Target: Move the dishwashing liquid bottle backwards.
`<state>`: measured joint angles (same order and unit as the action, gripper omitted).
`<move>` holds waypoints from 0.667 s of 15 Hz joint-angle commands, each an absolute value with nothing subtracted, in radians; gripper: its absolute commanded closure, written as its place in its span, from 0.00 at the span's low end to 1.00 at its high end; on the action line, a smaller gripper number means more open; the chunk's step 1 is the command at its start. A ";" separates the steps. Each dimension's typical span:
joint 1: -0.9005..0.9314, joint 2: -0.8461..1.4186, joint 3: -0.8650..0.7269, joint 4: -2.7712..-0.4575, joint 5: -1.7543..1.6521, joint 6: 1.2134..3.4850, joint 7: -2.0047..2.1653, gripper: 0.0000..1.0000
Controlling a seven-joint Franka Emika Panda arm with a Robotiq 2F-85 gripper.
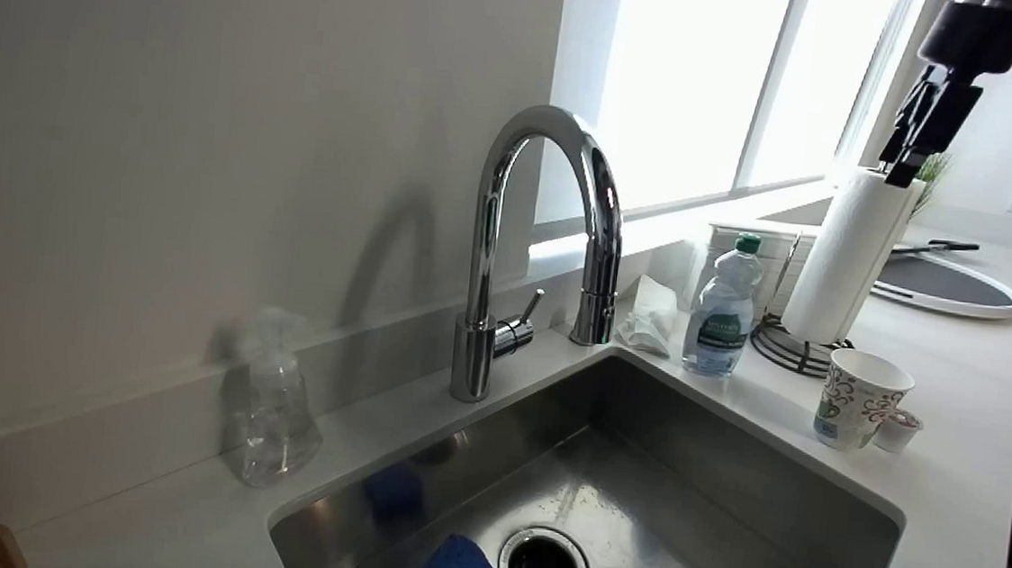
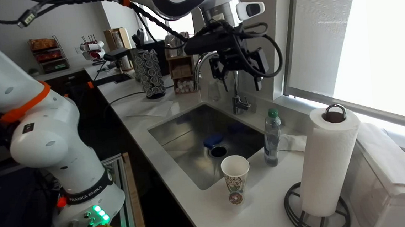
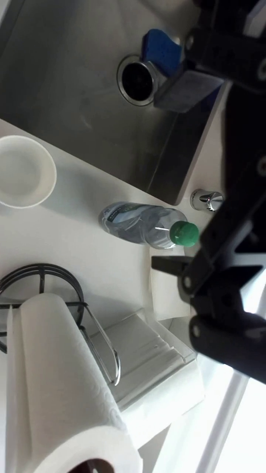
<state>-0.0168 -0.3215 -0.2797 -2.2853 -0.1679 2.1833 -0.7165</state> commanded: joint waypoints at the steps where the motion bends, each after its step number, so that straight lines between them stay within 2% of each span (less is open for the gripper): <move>1: -0.021 -0.193 -0.283 -2.228 -0.067 2.242 -0.787 0.00; 3: -0.031 -0.136 -0.272 -2.214 -0.018 2.293 -0.787 0.00; 4: -0.049 -0.198 -0.251 -2.245 -0.064 2.261 -0.759 0.00; 10: -0.063 -0.185 -0.238 -2.237 -0.062 2.270 -0.758 0.00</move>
